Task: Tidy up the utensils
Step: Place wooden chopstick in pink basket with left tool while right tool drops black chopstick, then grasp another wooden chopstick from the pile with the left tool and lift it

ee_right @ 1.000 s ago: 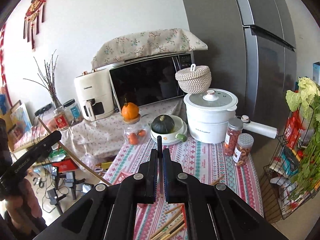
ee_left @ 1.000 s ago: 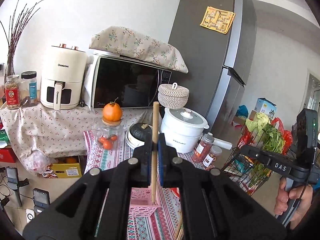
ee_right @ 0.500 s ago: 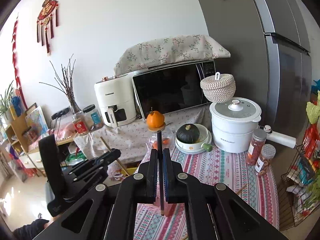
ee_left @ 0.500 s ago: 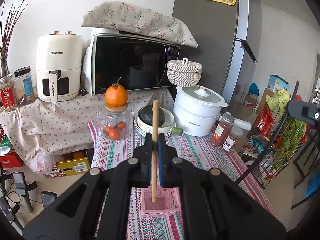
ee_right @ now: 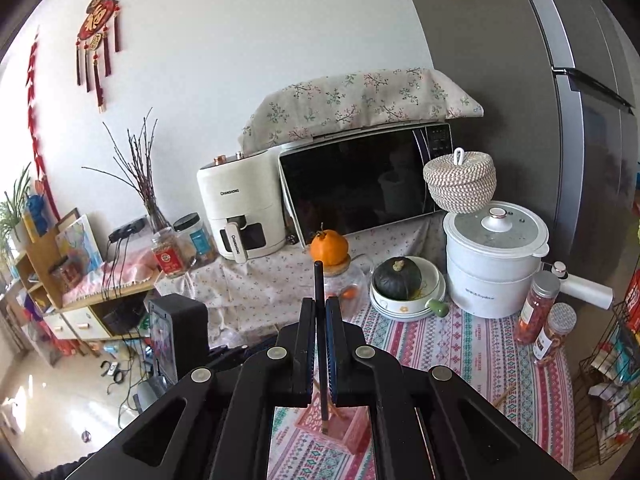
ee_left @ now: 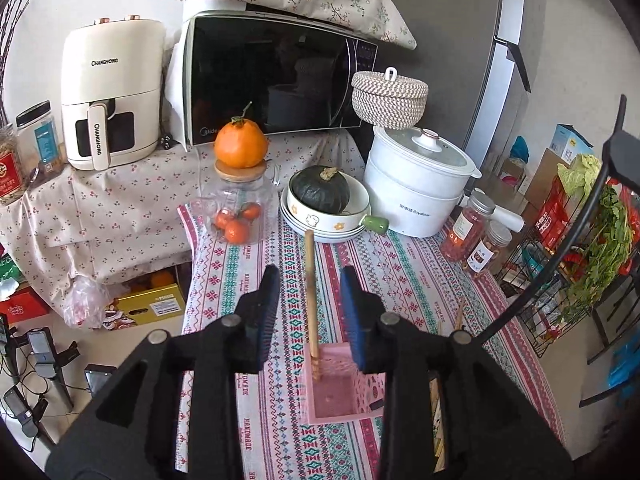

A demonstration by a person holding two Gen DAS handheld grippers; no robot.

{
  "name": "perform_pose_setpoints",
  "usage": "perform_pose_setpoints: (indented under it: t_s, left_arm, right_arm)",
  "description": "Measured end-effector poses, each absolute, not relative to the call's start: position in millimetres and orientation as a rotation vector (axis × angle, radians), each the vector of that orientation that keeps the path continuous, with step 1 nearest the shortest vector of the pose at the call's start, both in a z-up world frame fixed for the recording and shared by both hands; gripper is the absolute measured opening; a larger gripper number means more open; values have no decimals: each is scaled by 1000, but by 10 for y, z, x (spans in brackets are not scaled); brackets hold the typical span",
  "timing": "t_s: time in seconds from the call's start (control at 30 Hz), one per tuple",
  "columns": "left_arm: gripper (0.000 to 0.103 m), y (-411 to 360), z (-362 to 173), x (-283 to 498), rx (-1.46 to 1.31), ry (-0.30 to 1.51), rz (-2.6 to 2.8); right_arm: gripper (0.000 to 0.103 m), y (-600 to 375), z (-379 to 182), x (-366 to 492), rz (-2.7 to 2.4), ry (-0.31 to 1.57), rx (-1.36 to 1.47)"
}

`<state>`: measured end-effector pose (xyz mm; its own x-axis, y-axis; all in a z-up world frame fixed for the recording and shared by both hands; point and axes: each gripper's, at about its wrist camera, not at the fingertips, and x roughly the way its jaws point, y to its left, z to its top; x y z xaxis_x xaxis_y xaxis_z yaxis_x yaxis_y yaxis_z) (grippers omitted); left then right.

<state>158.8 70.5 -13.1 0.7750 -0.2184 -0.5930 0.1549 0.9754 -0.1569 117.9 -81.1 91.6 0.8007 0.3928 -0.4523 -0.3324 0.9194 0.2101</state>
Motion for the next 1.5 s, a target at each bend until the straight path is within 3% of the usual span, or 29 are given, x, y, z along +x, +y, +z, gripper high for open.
perform_pose_setpoints:
  t_s: [0.13, 0.27, 0.43, 0.63, 0.73, 0.8, 1.0, 1.17, 1.5]
  left_arm:
    - [60, 766, -122, 1518, -92, 712, -170]
    - [65, 815, -170, 1408, -78, 771, -142]
    - [80, 881, -242, 1296, -149, 814, -120]
    - [84, 841, -315, 1262, -188, 843, -108]
    - [88, 817, -337, 1223, -192, 850, -93]
    - [91, 799, -347, 1194, -188, 853, -80]
    - [94, 668, -373, 1075, -140, 863, -78]
    - [95, 471, -446, 967, -107, 896, -122]
    - [95, -146, -680, 809, 39, 1000, -229]
  right_arm:
    - [5, -792, 736, 1342, 374, 560, 131]
    - [5, -769, 549, 1521, 358, 620, 144]
    - [5, -728, 339, 1716, 344, 695, 152]
    - [7, -768, 254, 1818, 326, 737, 172]
    - [24, -857, 302, 1770, 316, 736, 191]
    - [50, -928, 346, 1695, 306, 724, 188]
    - [70, -1206, 400, 1443, 267, 714, 142]
    - [79, -1479, 276, 1239, 218, 729, 112]
    - [82, -2252, -286, 1093, 96, 874, 179]
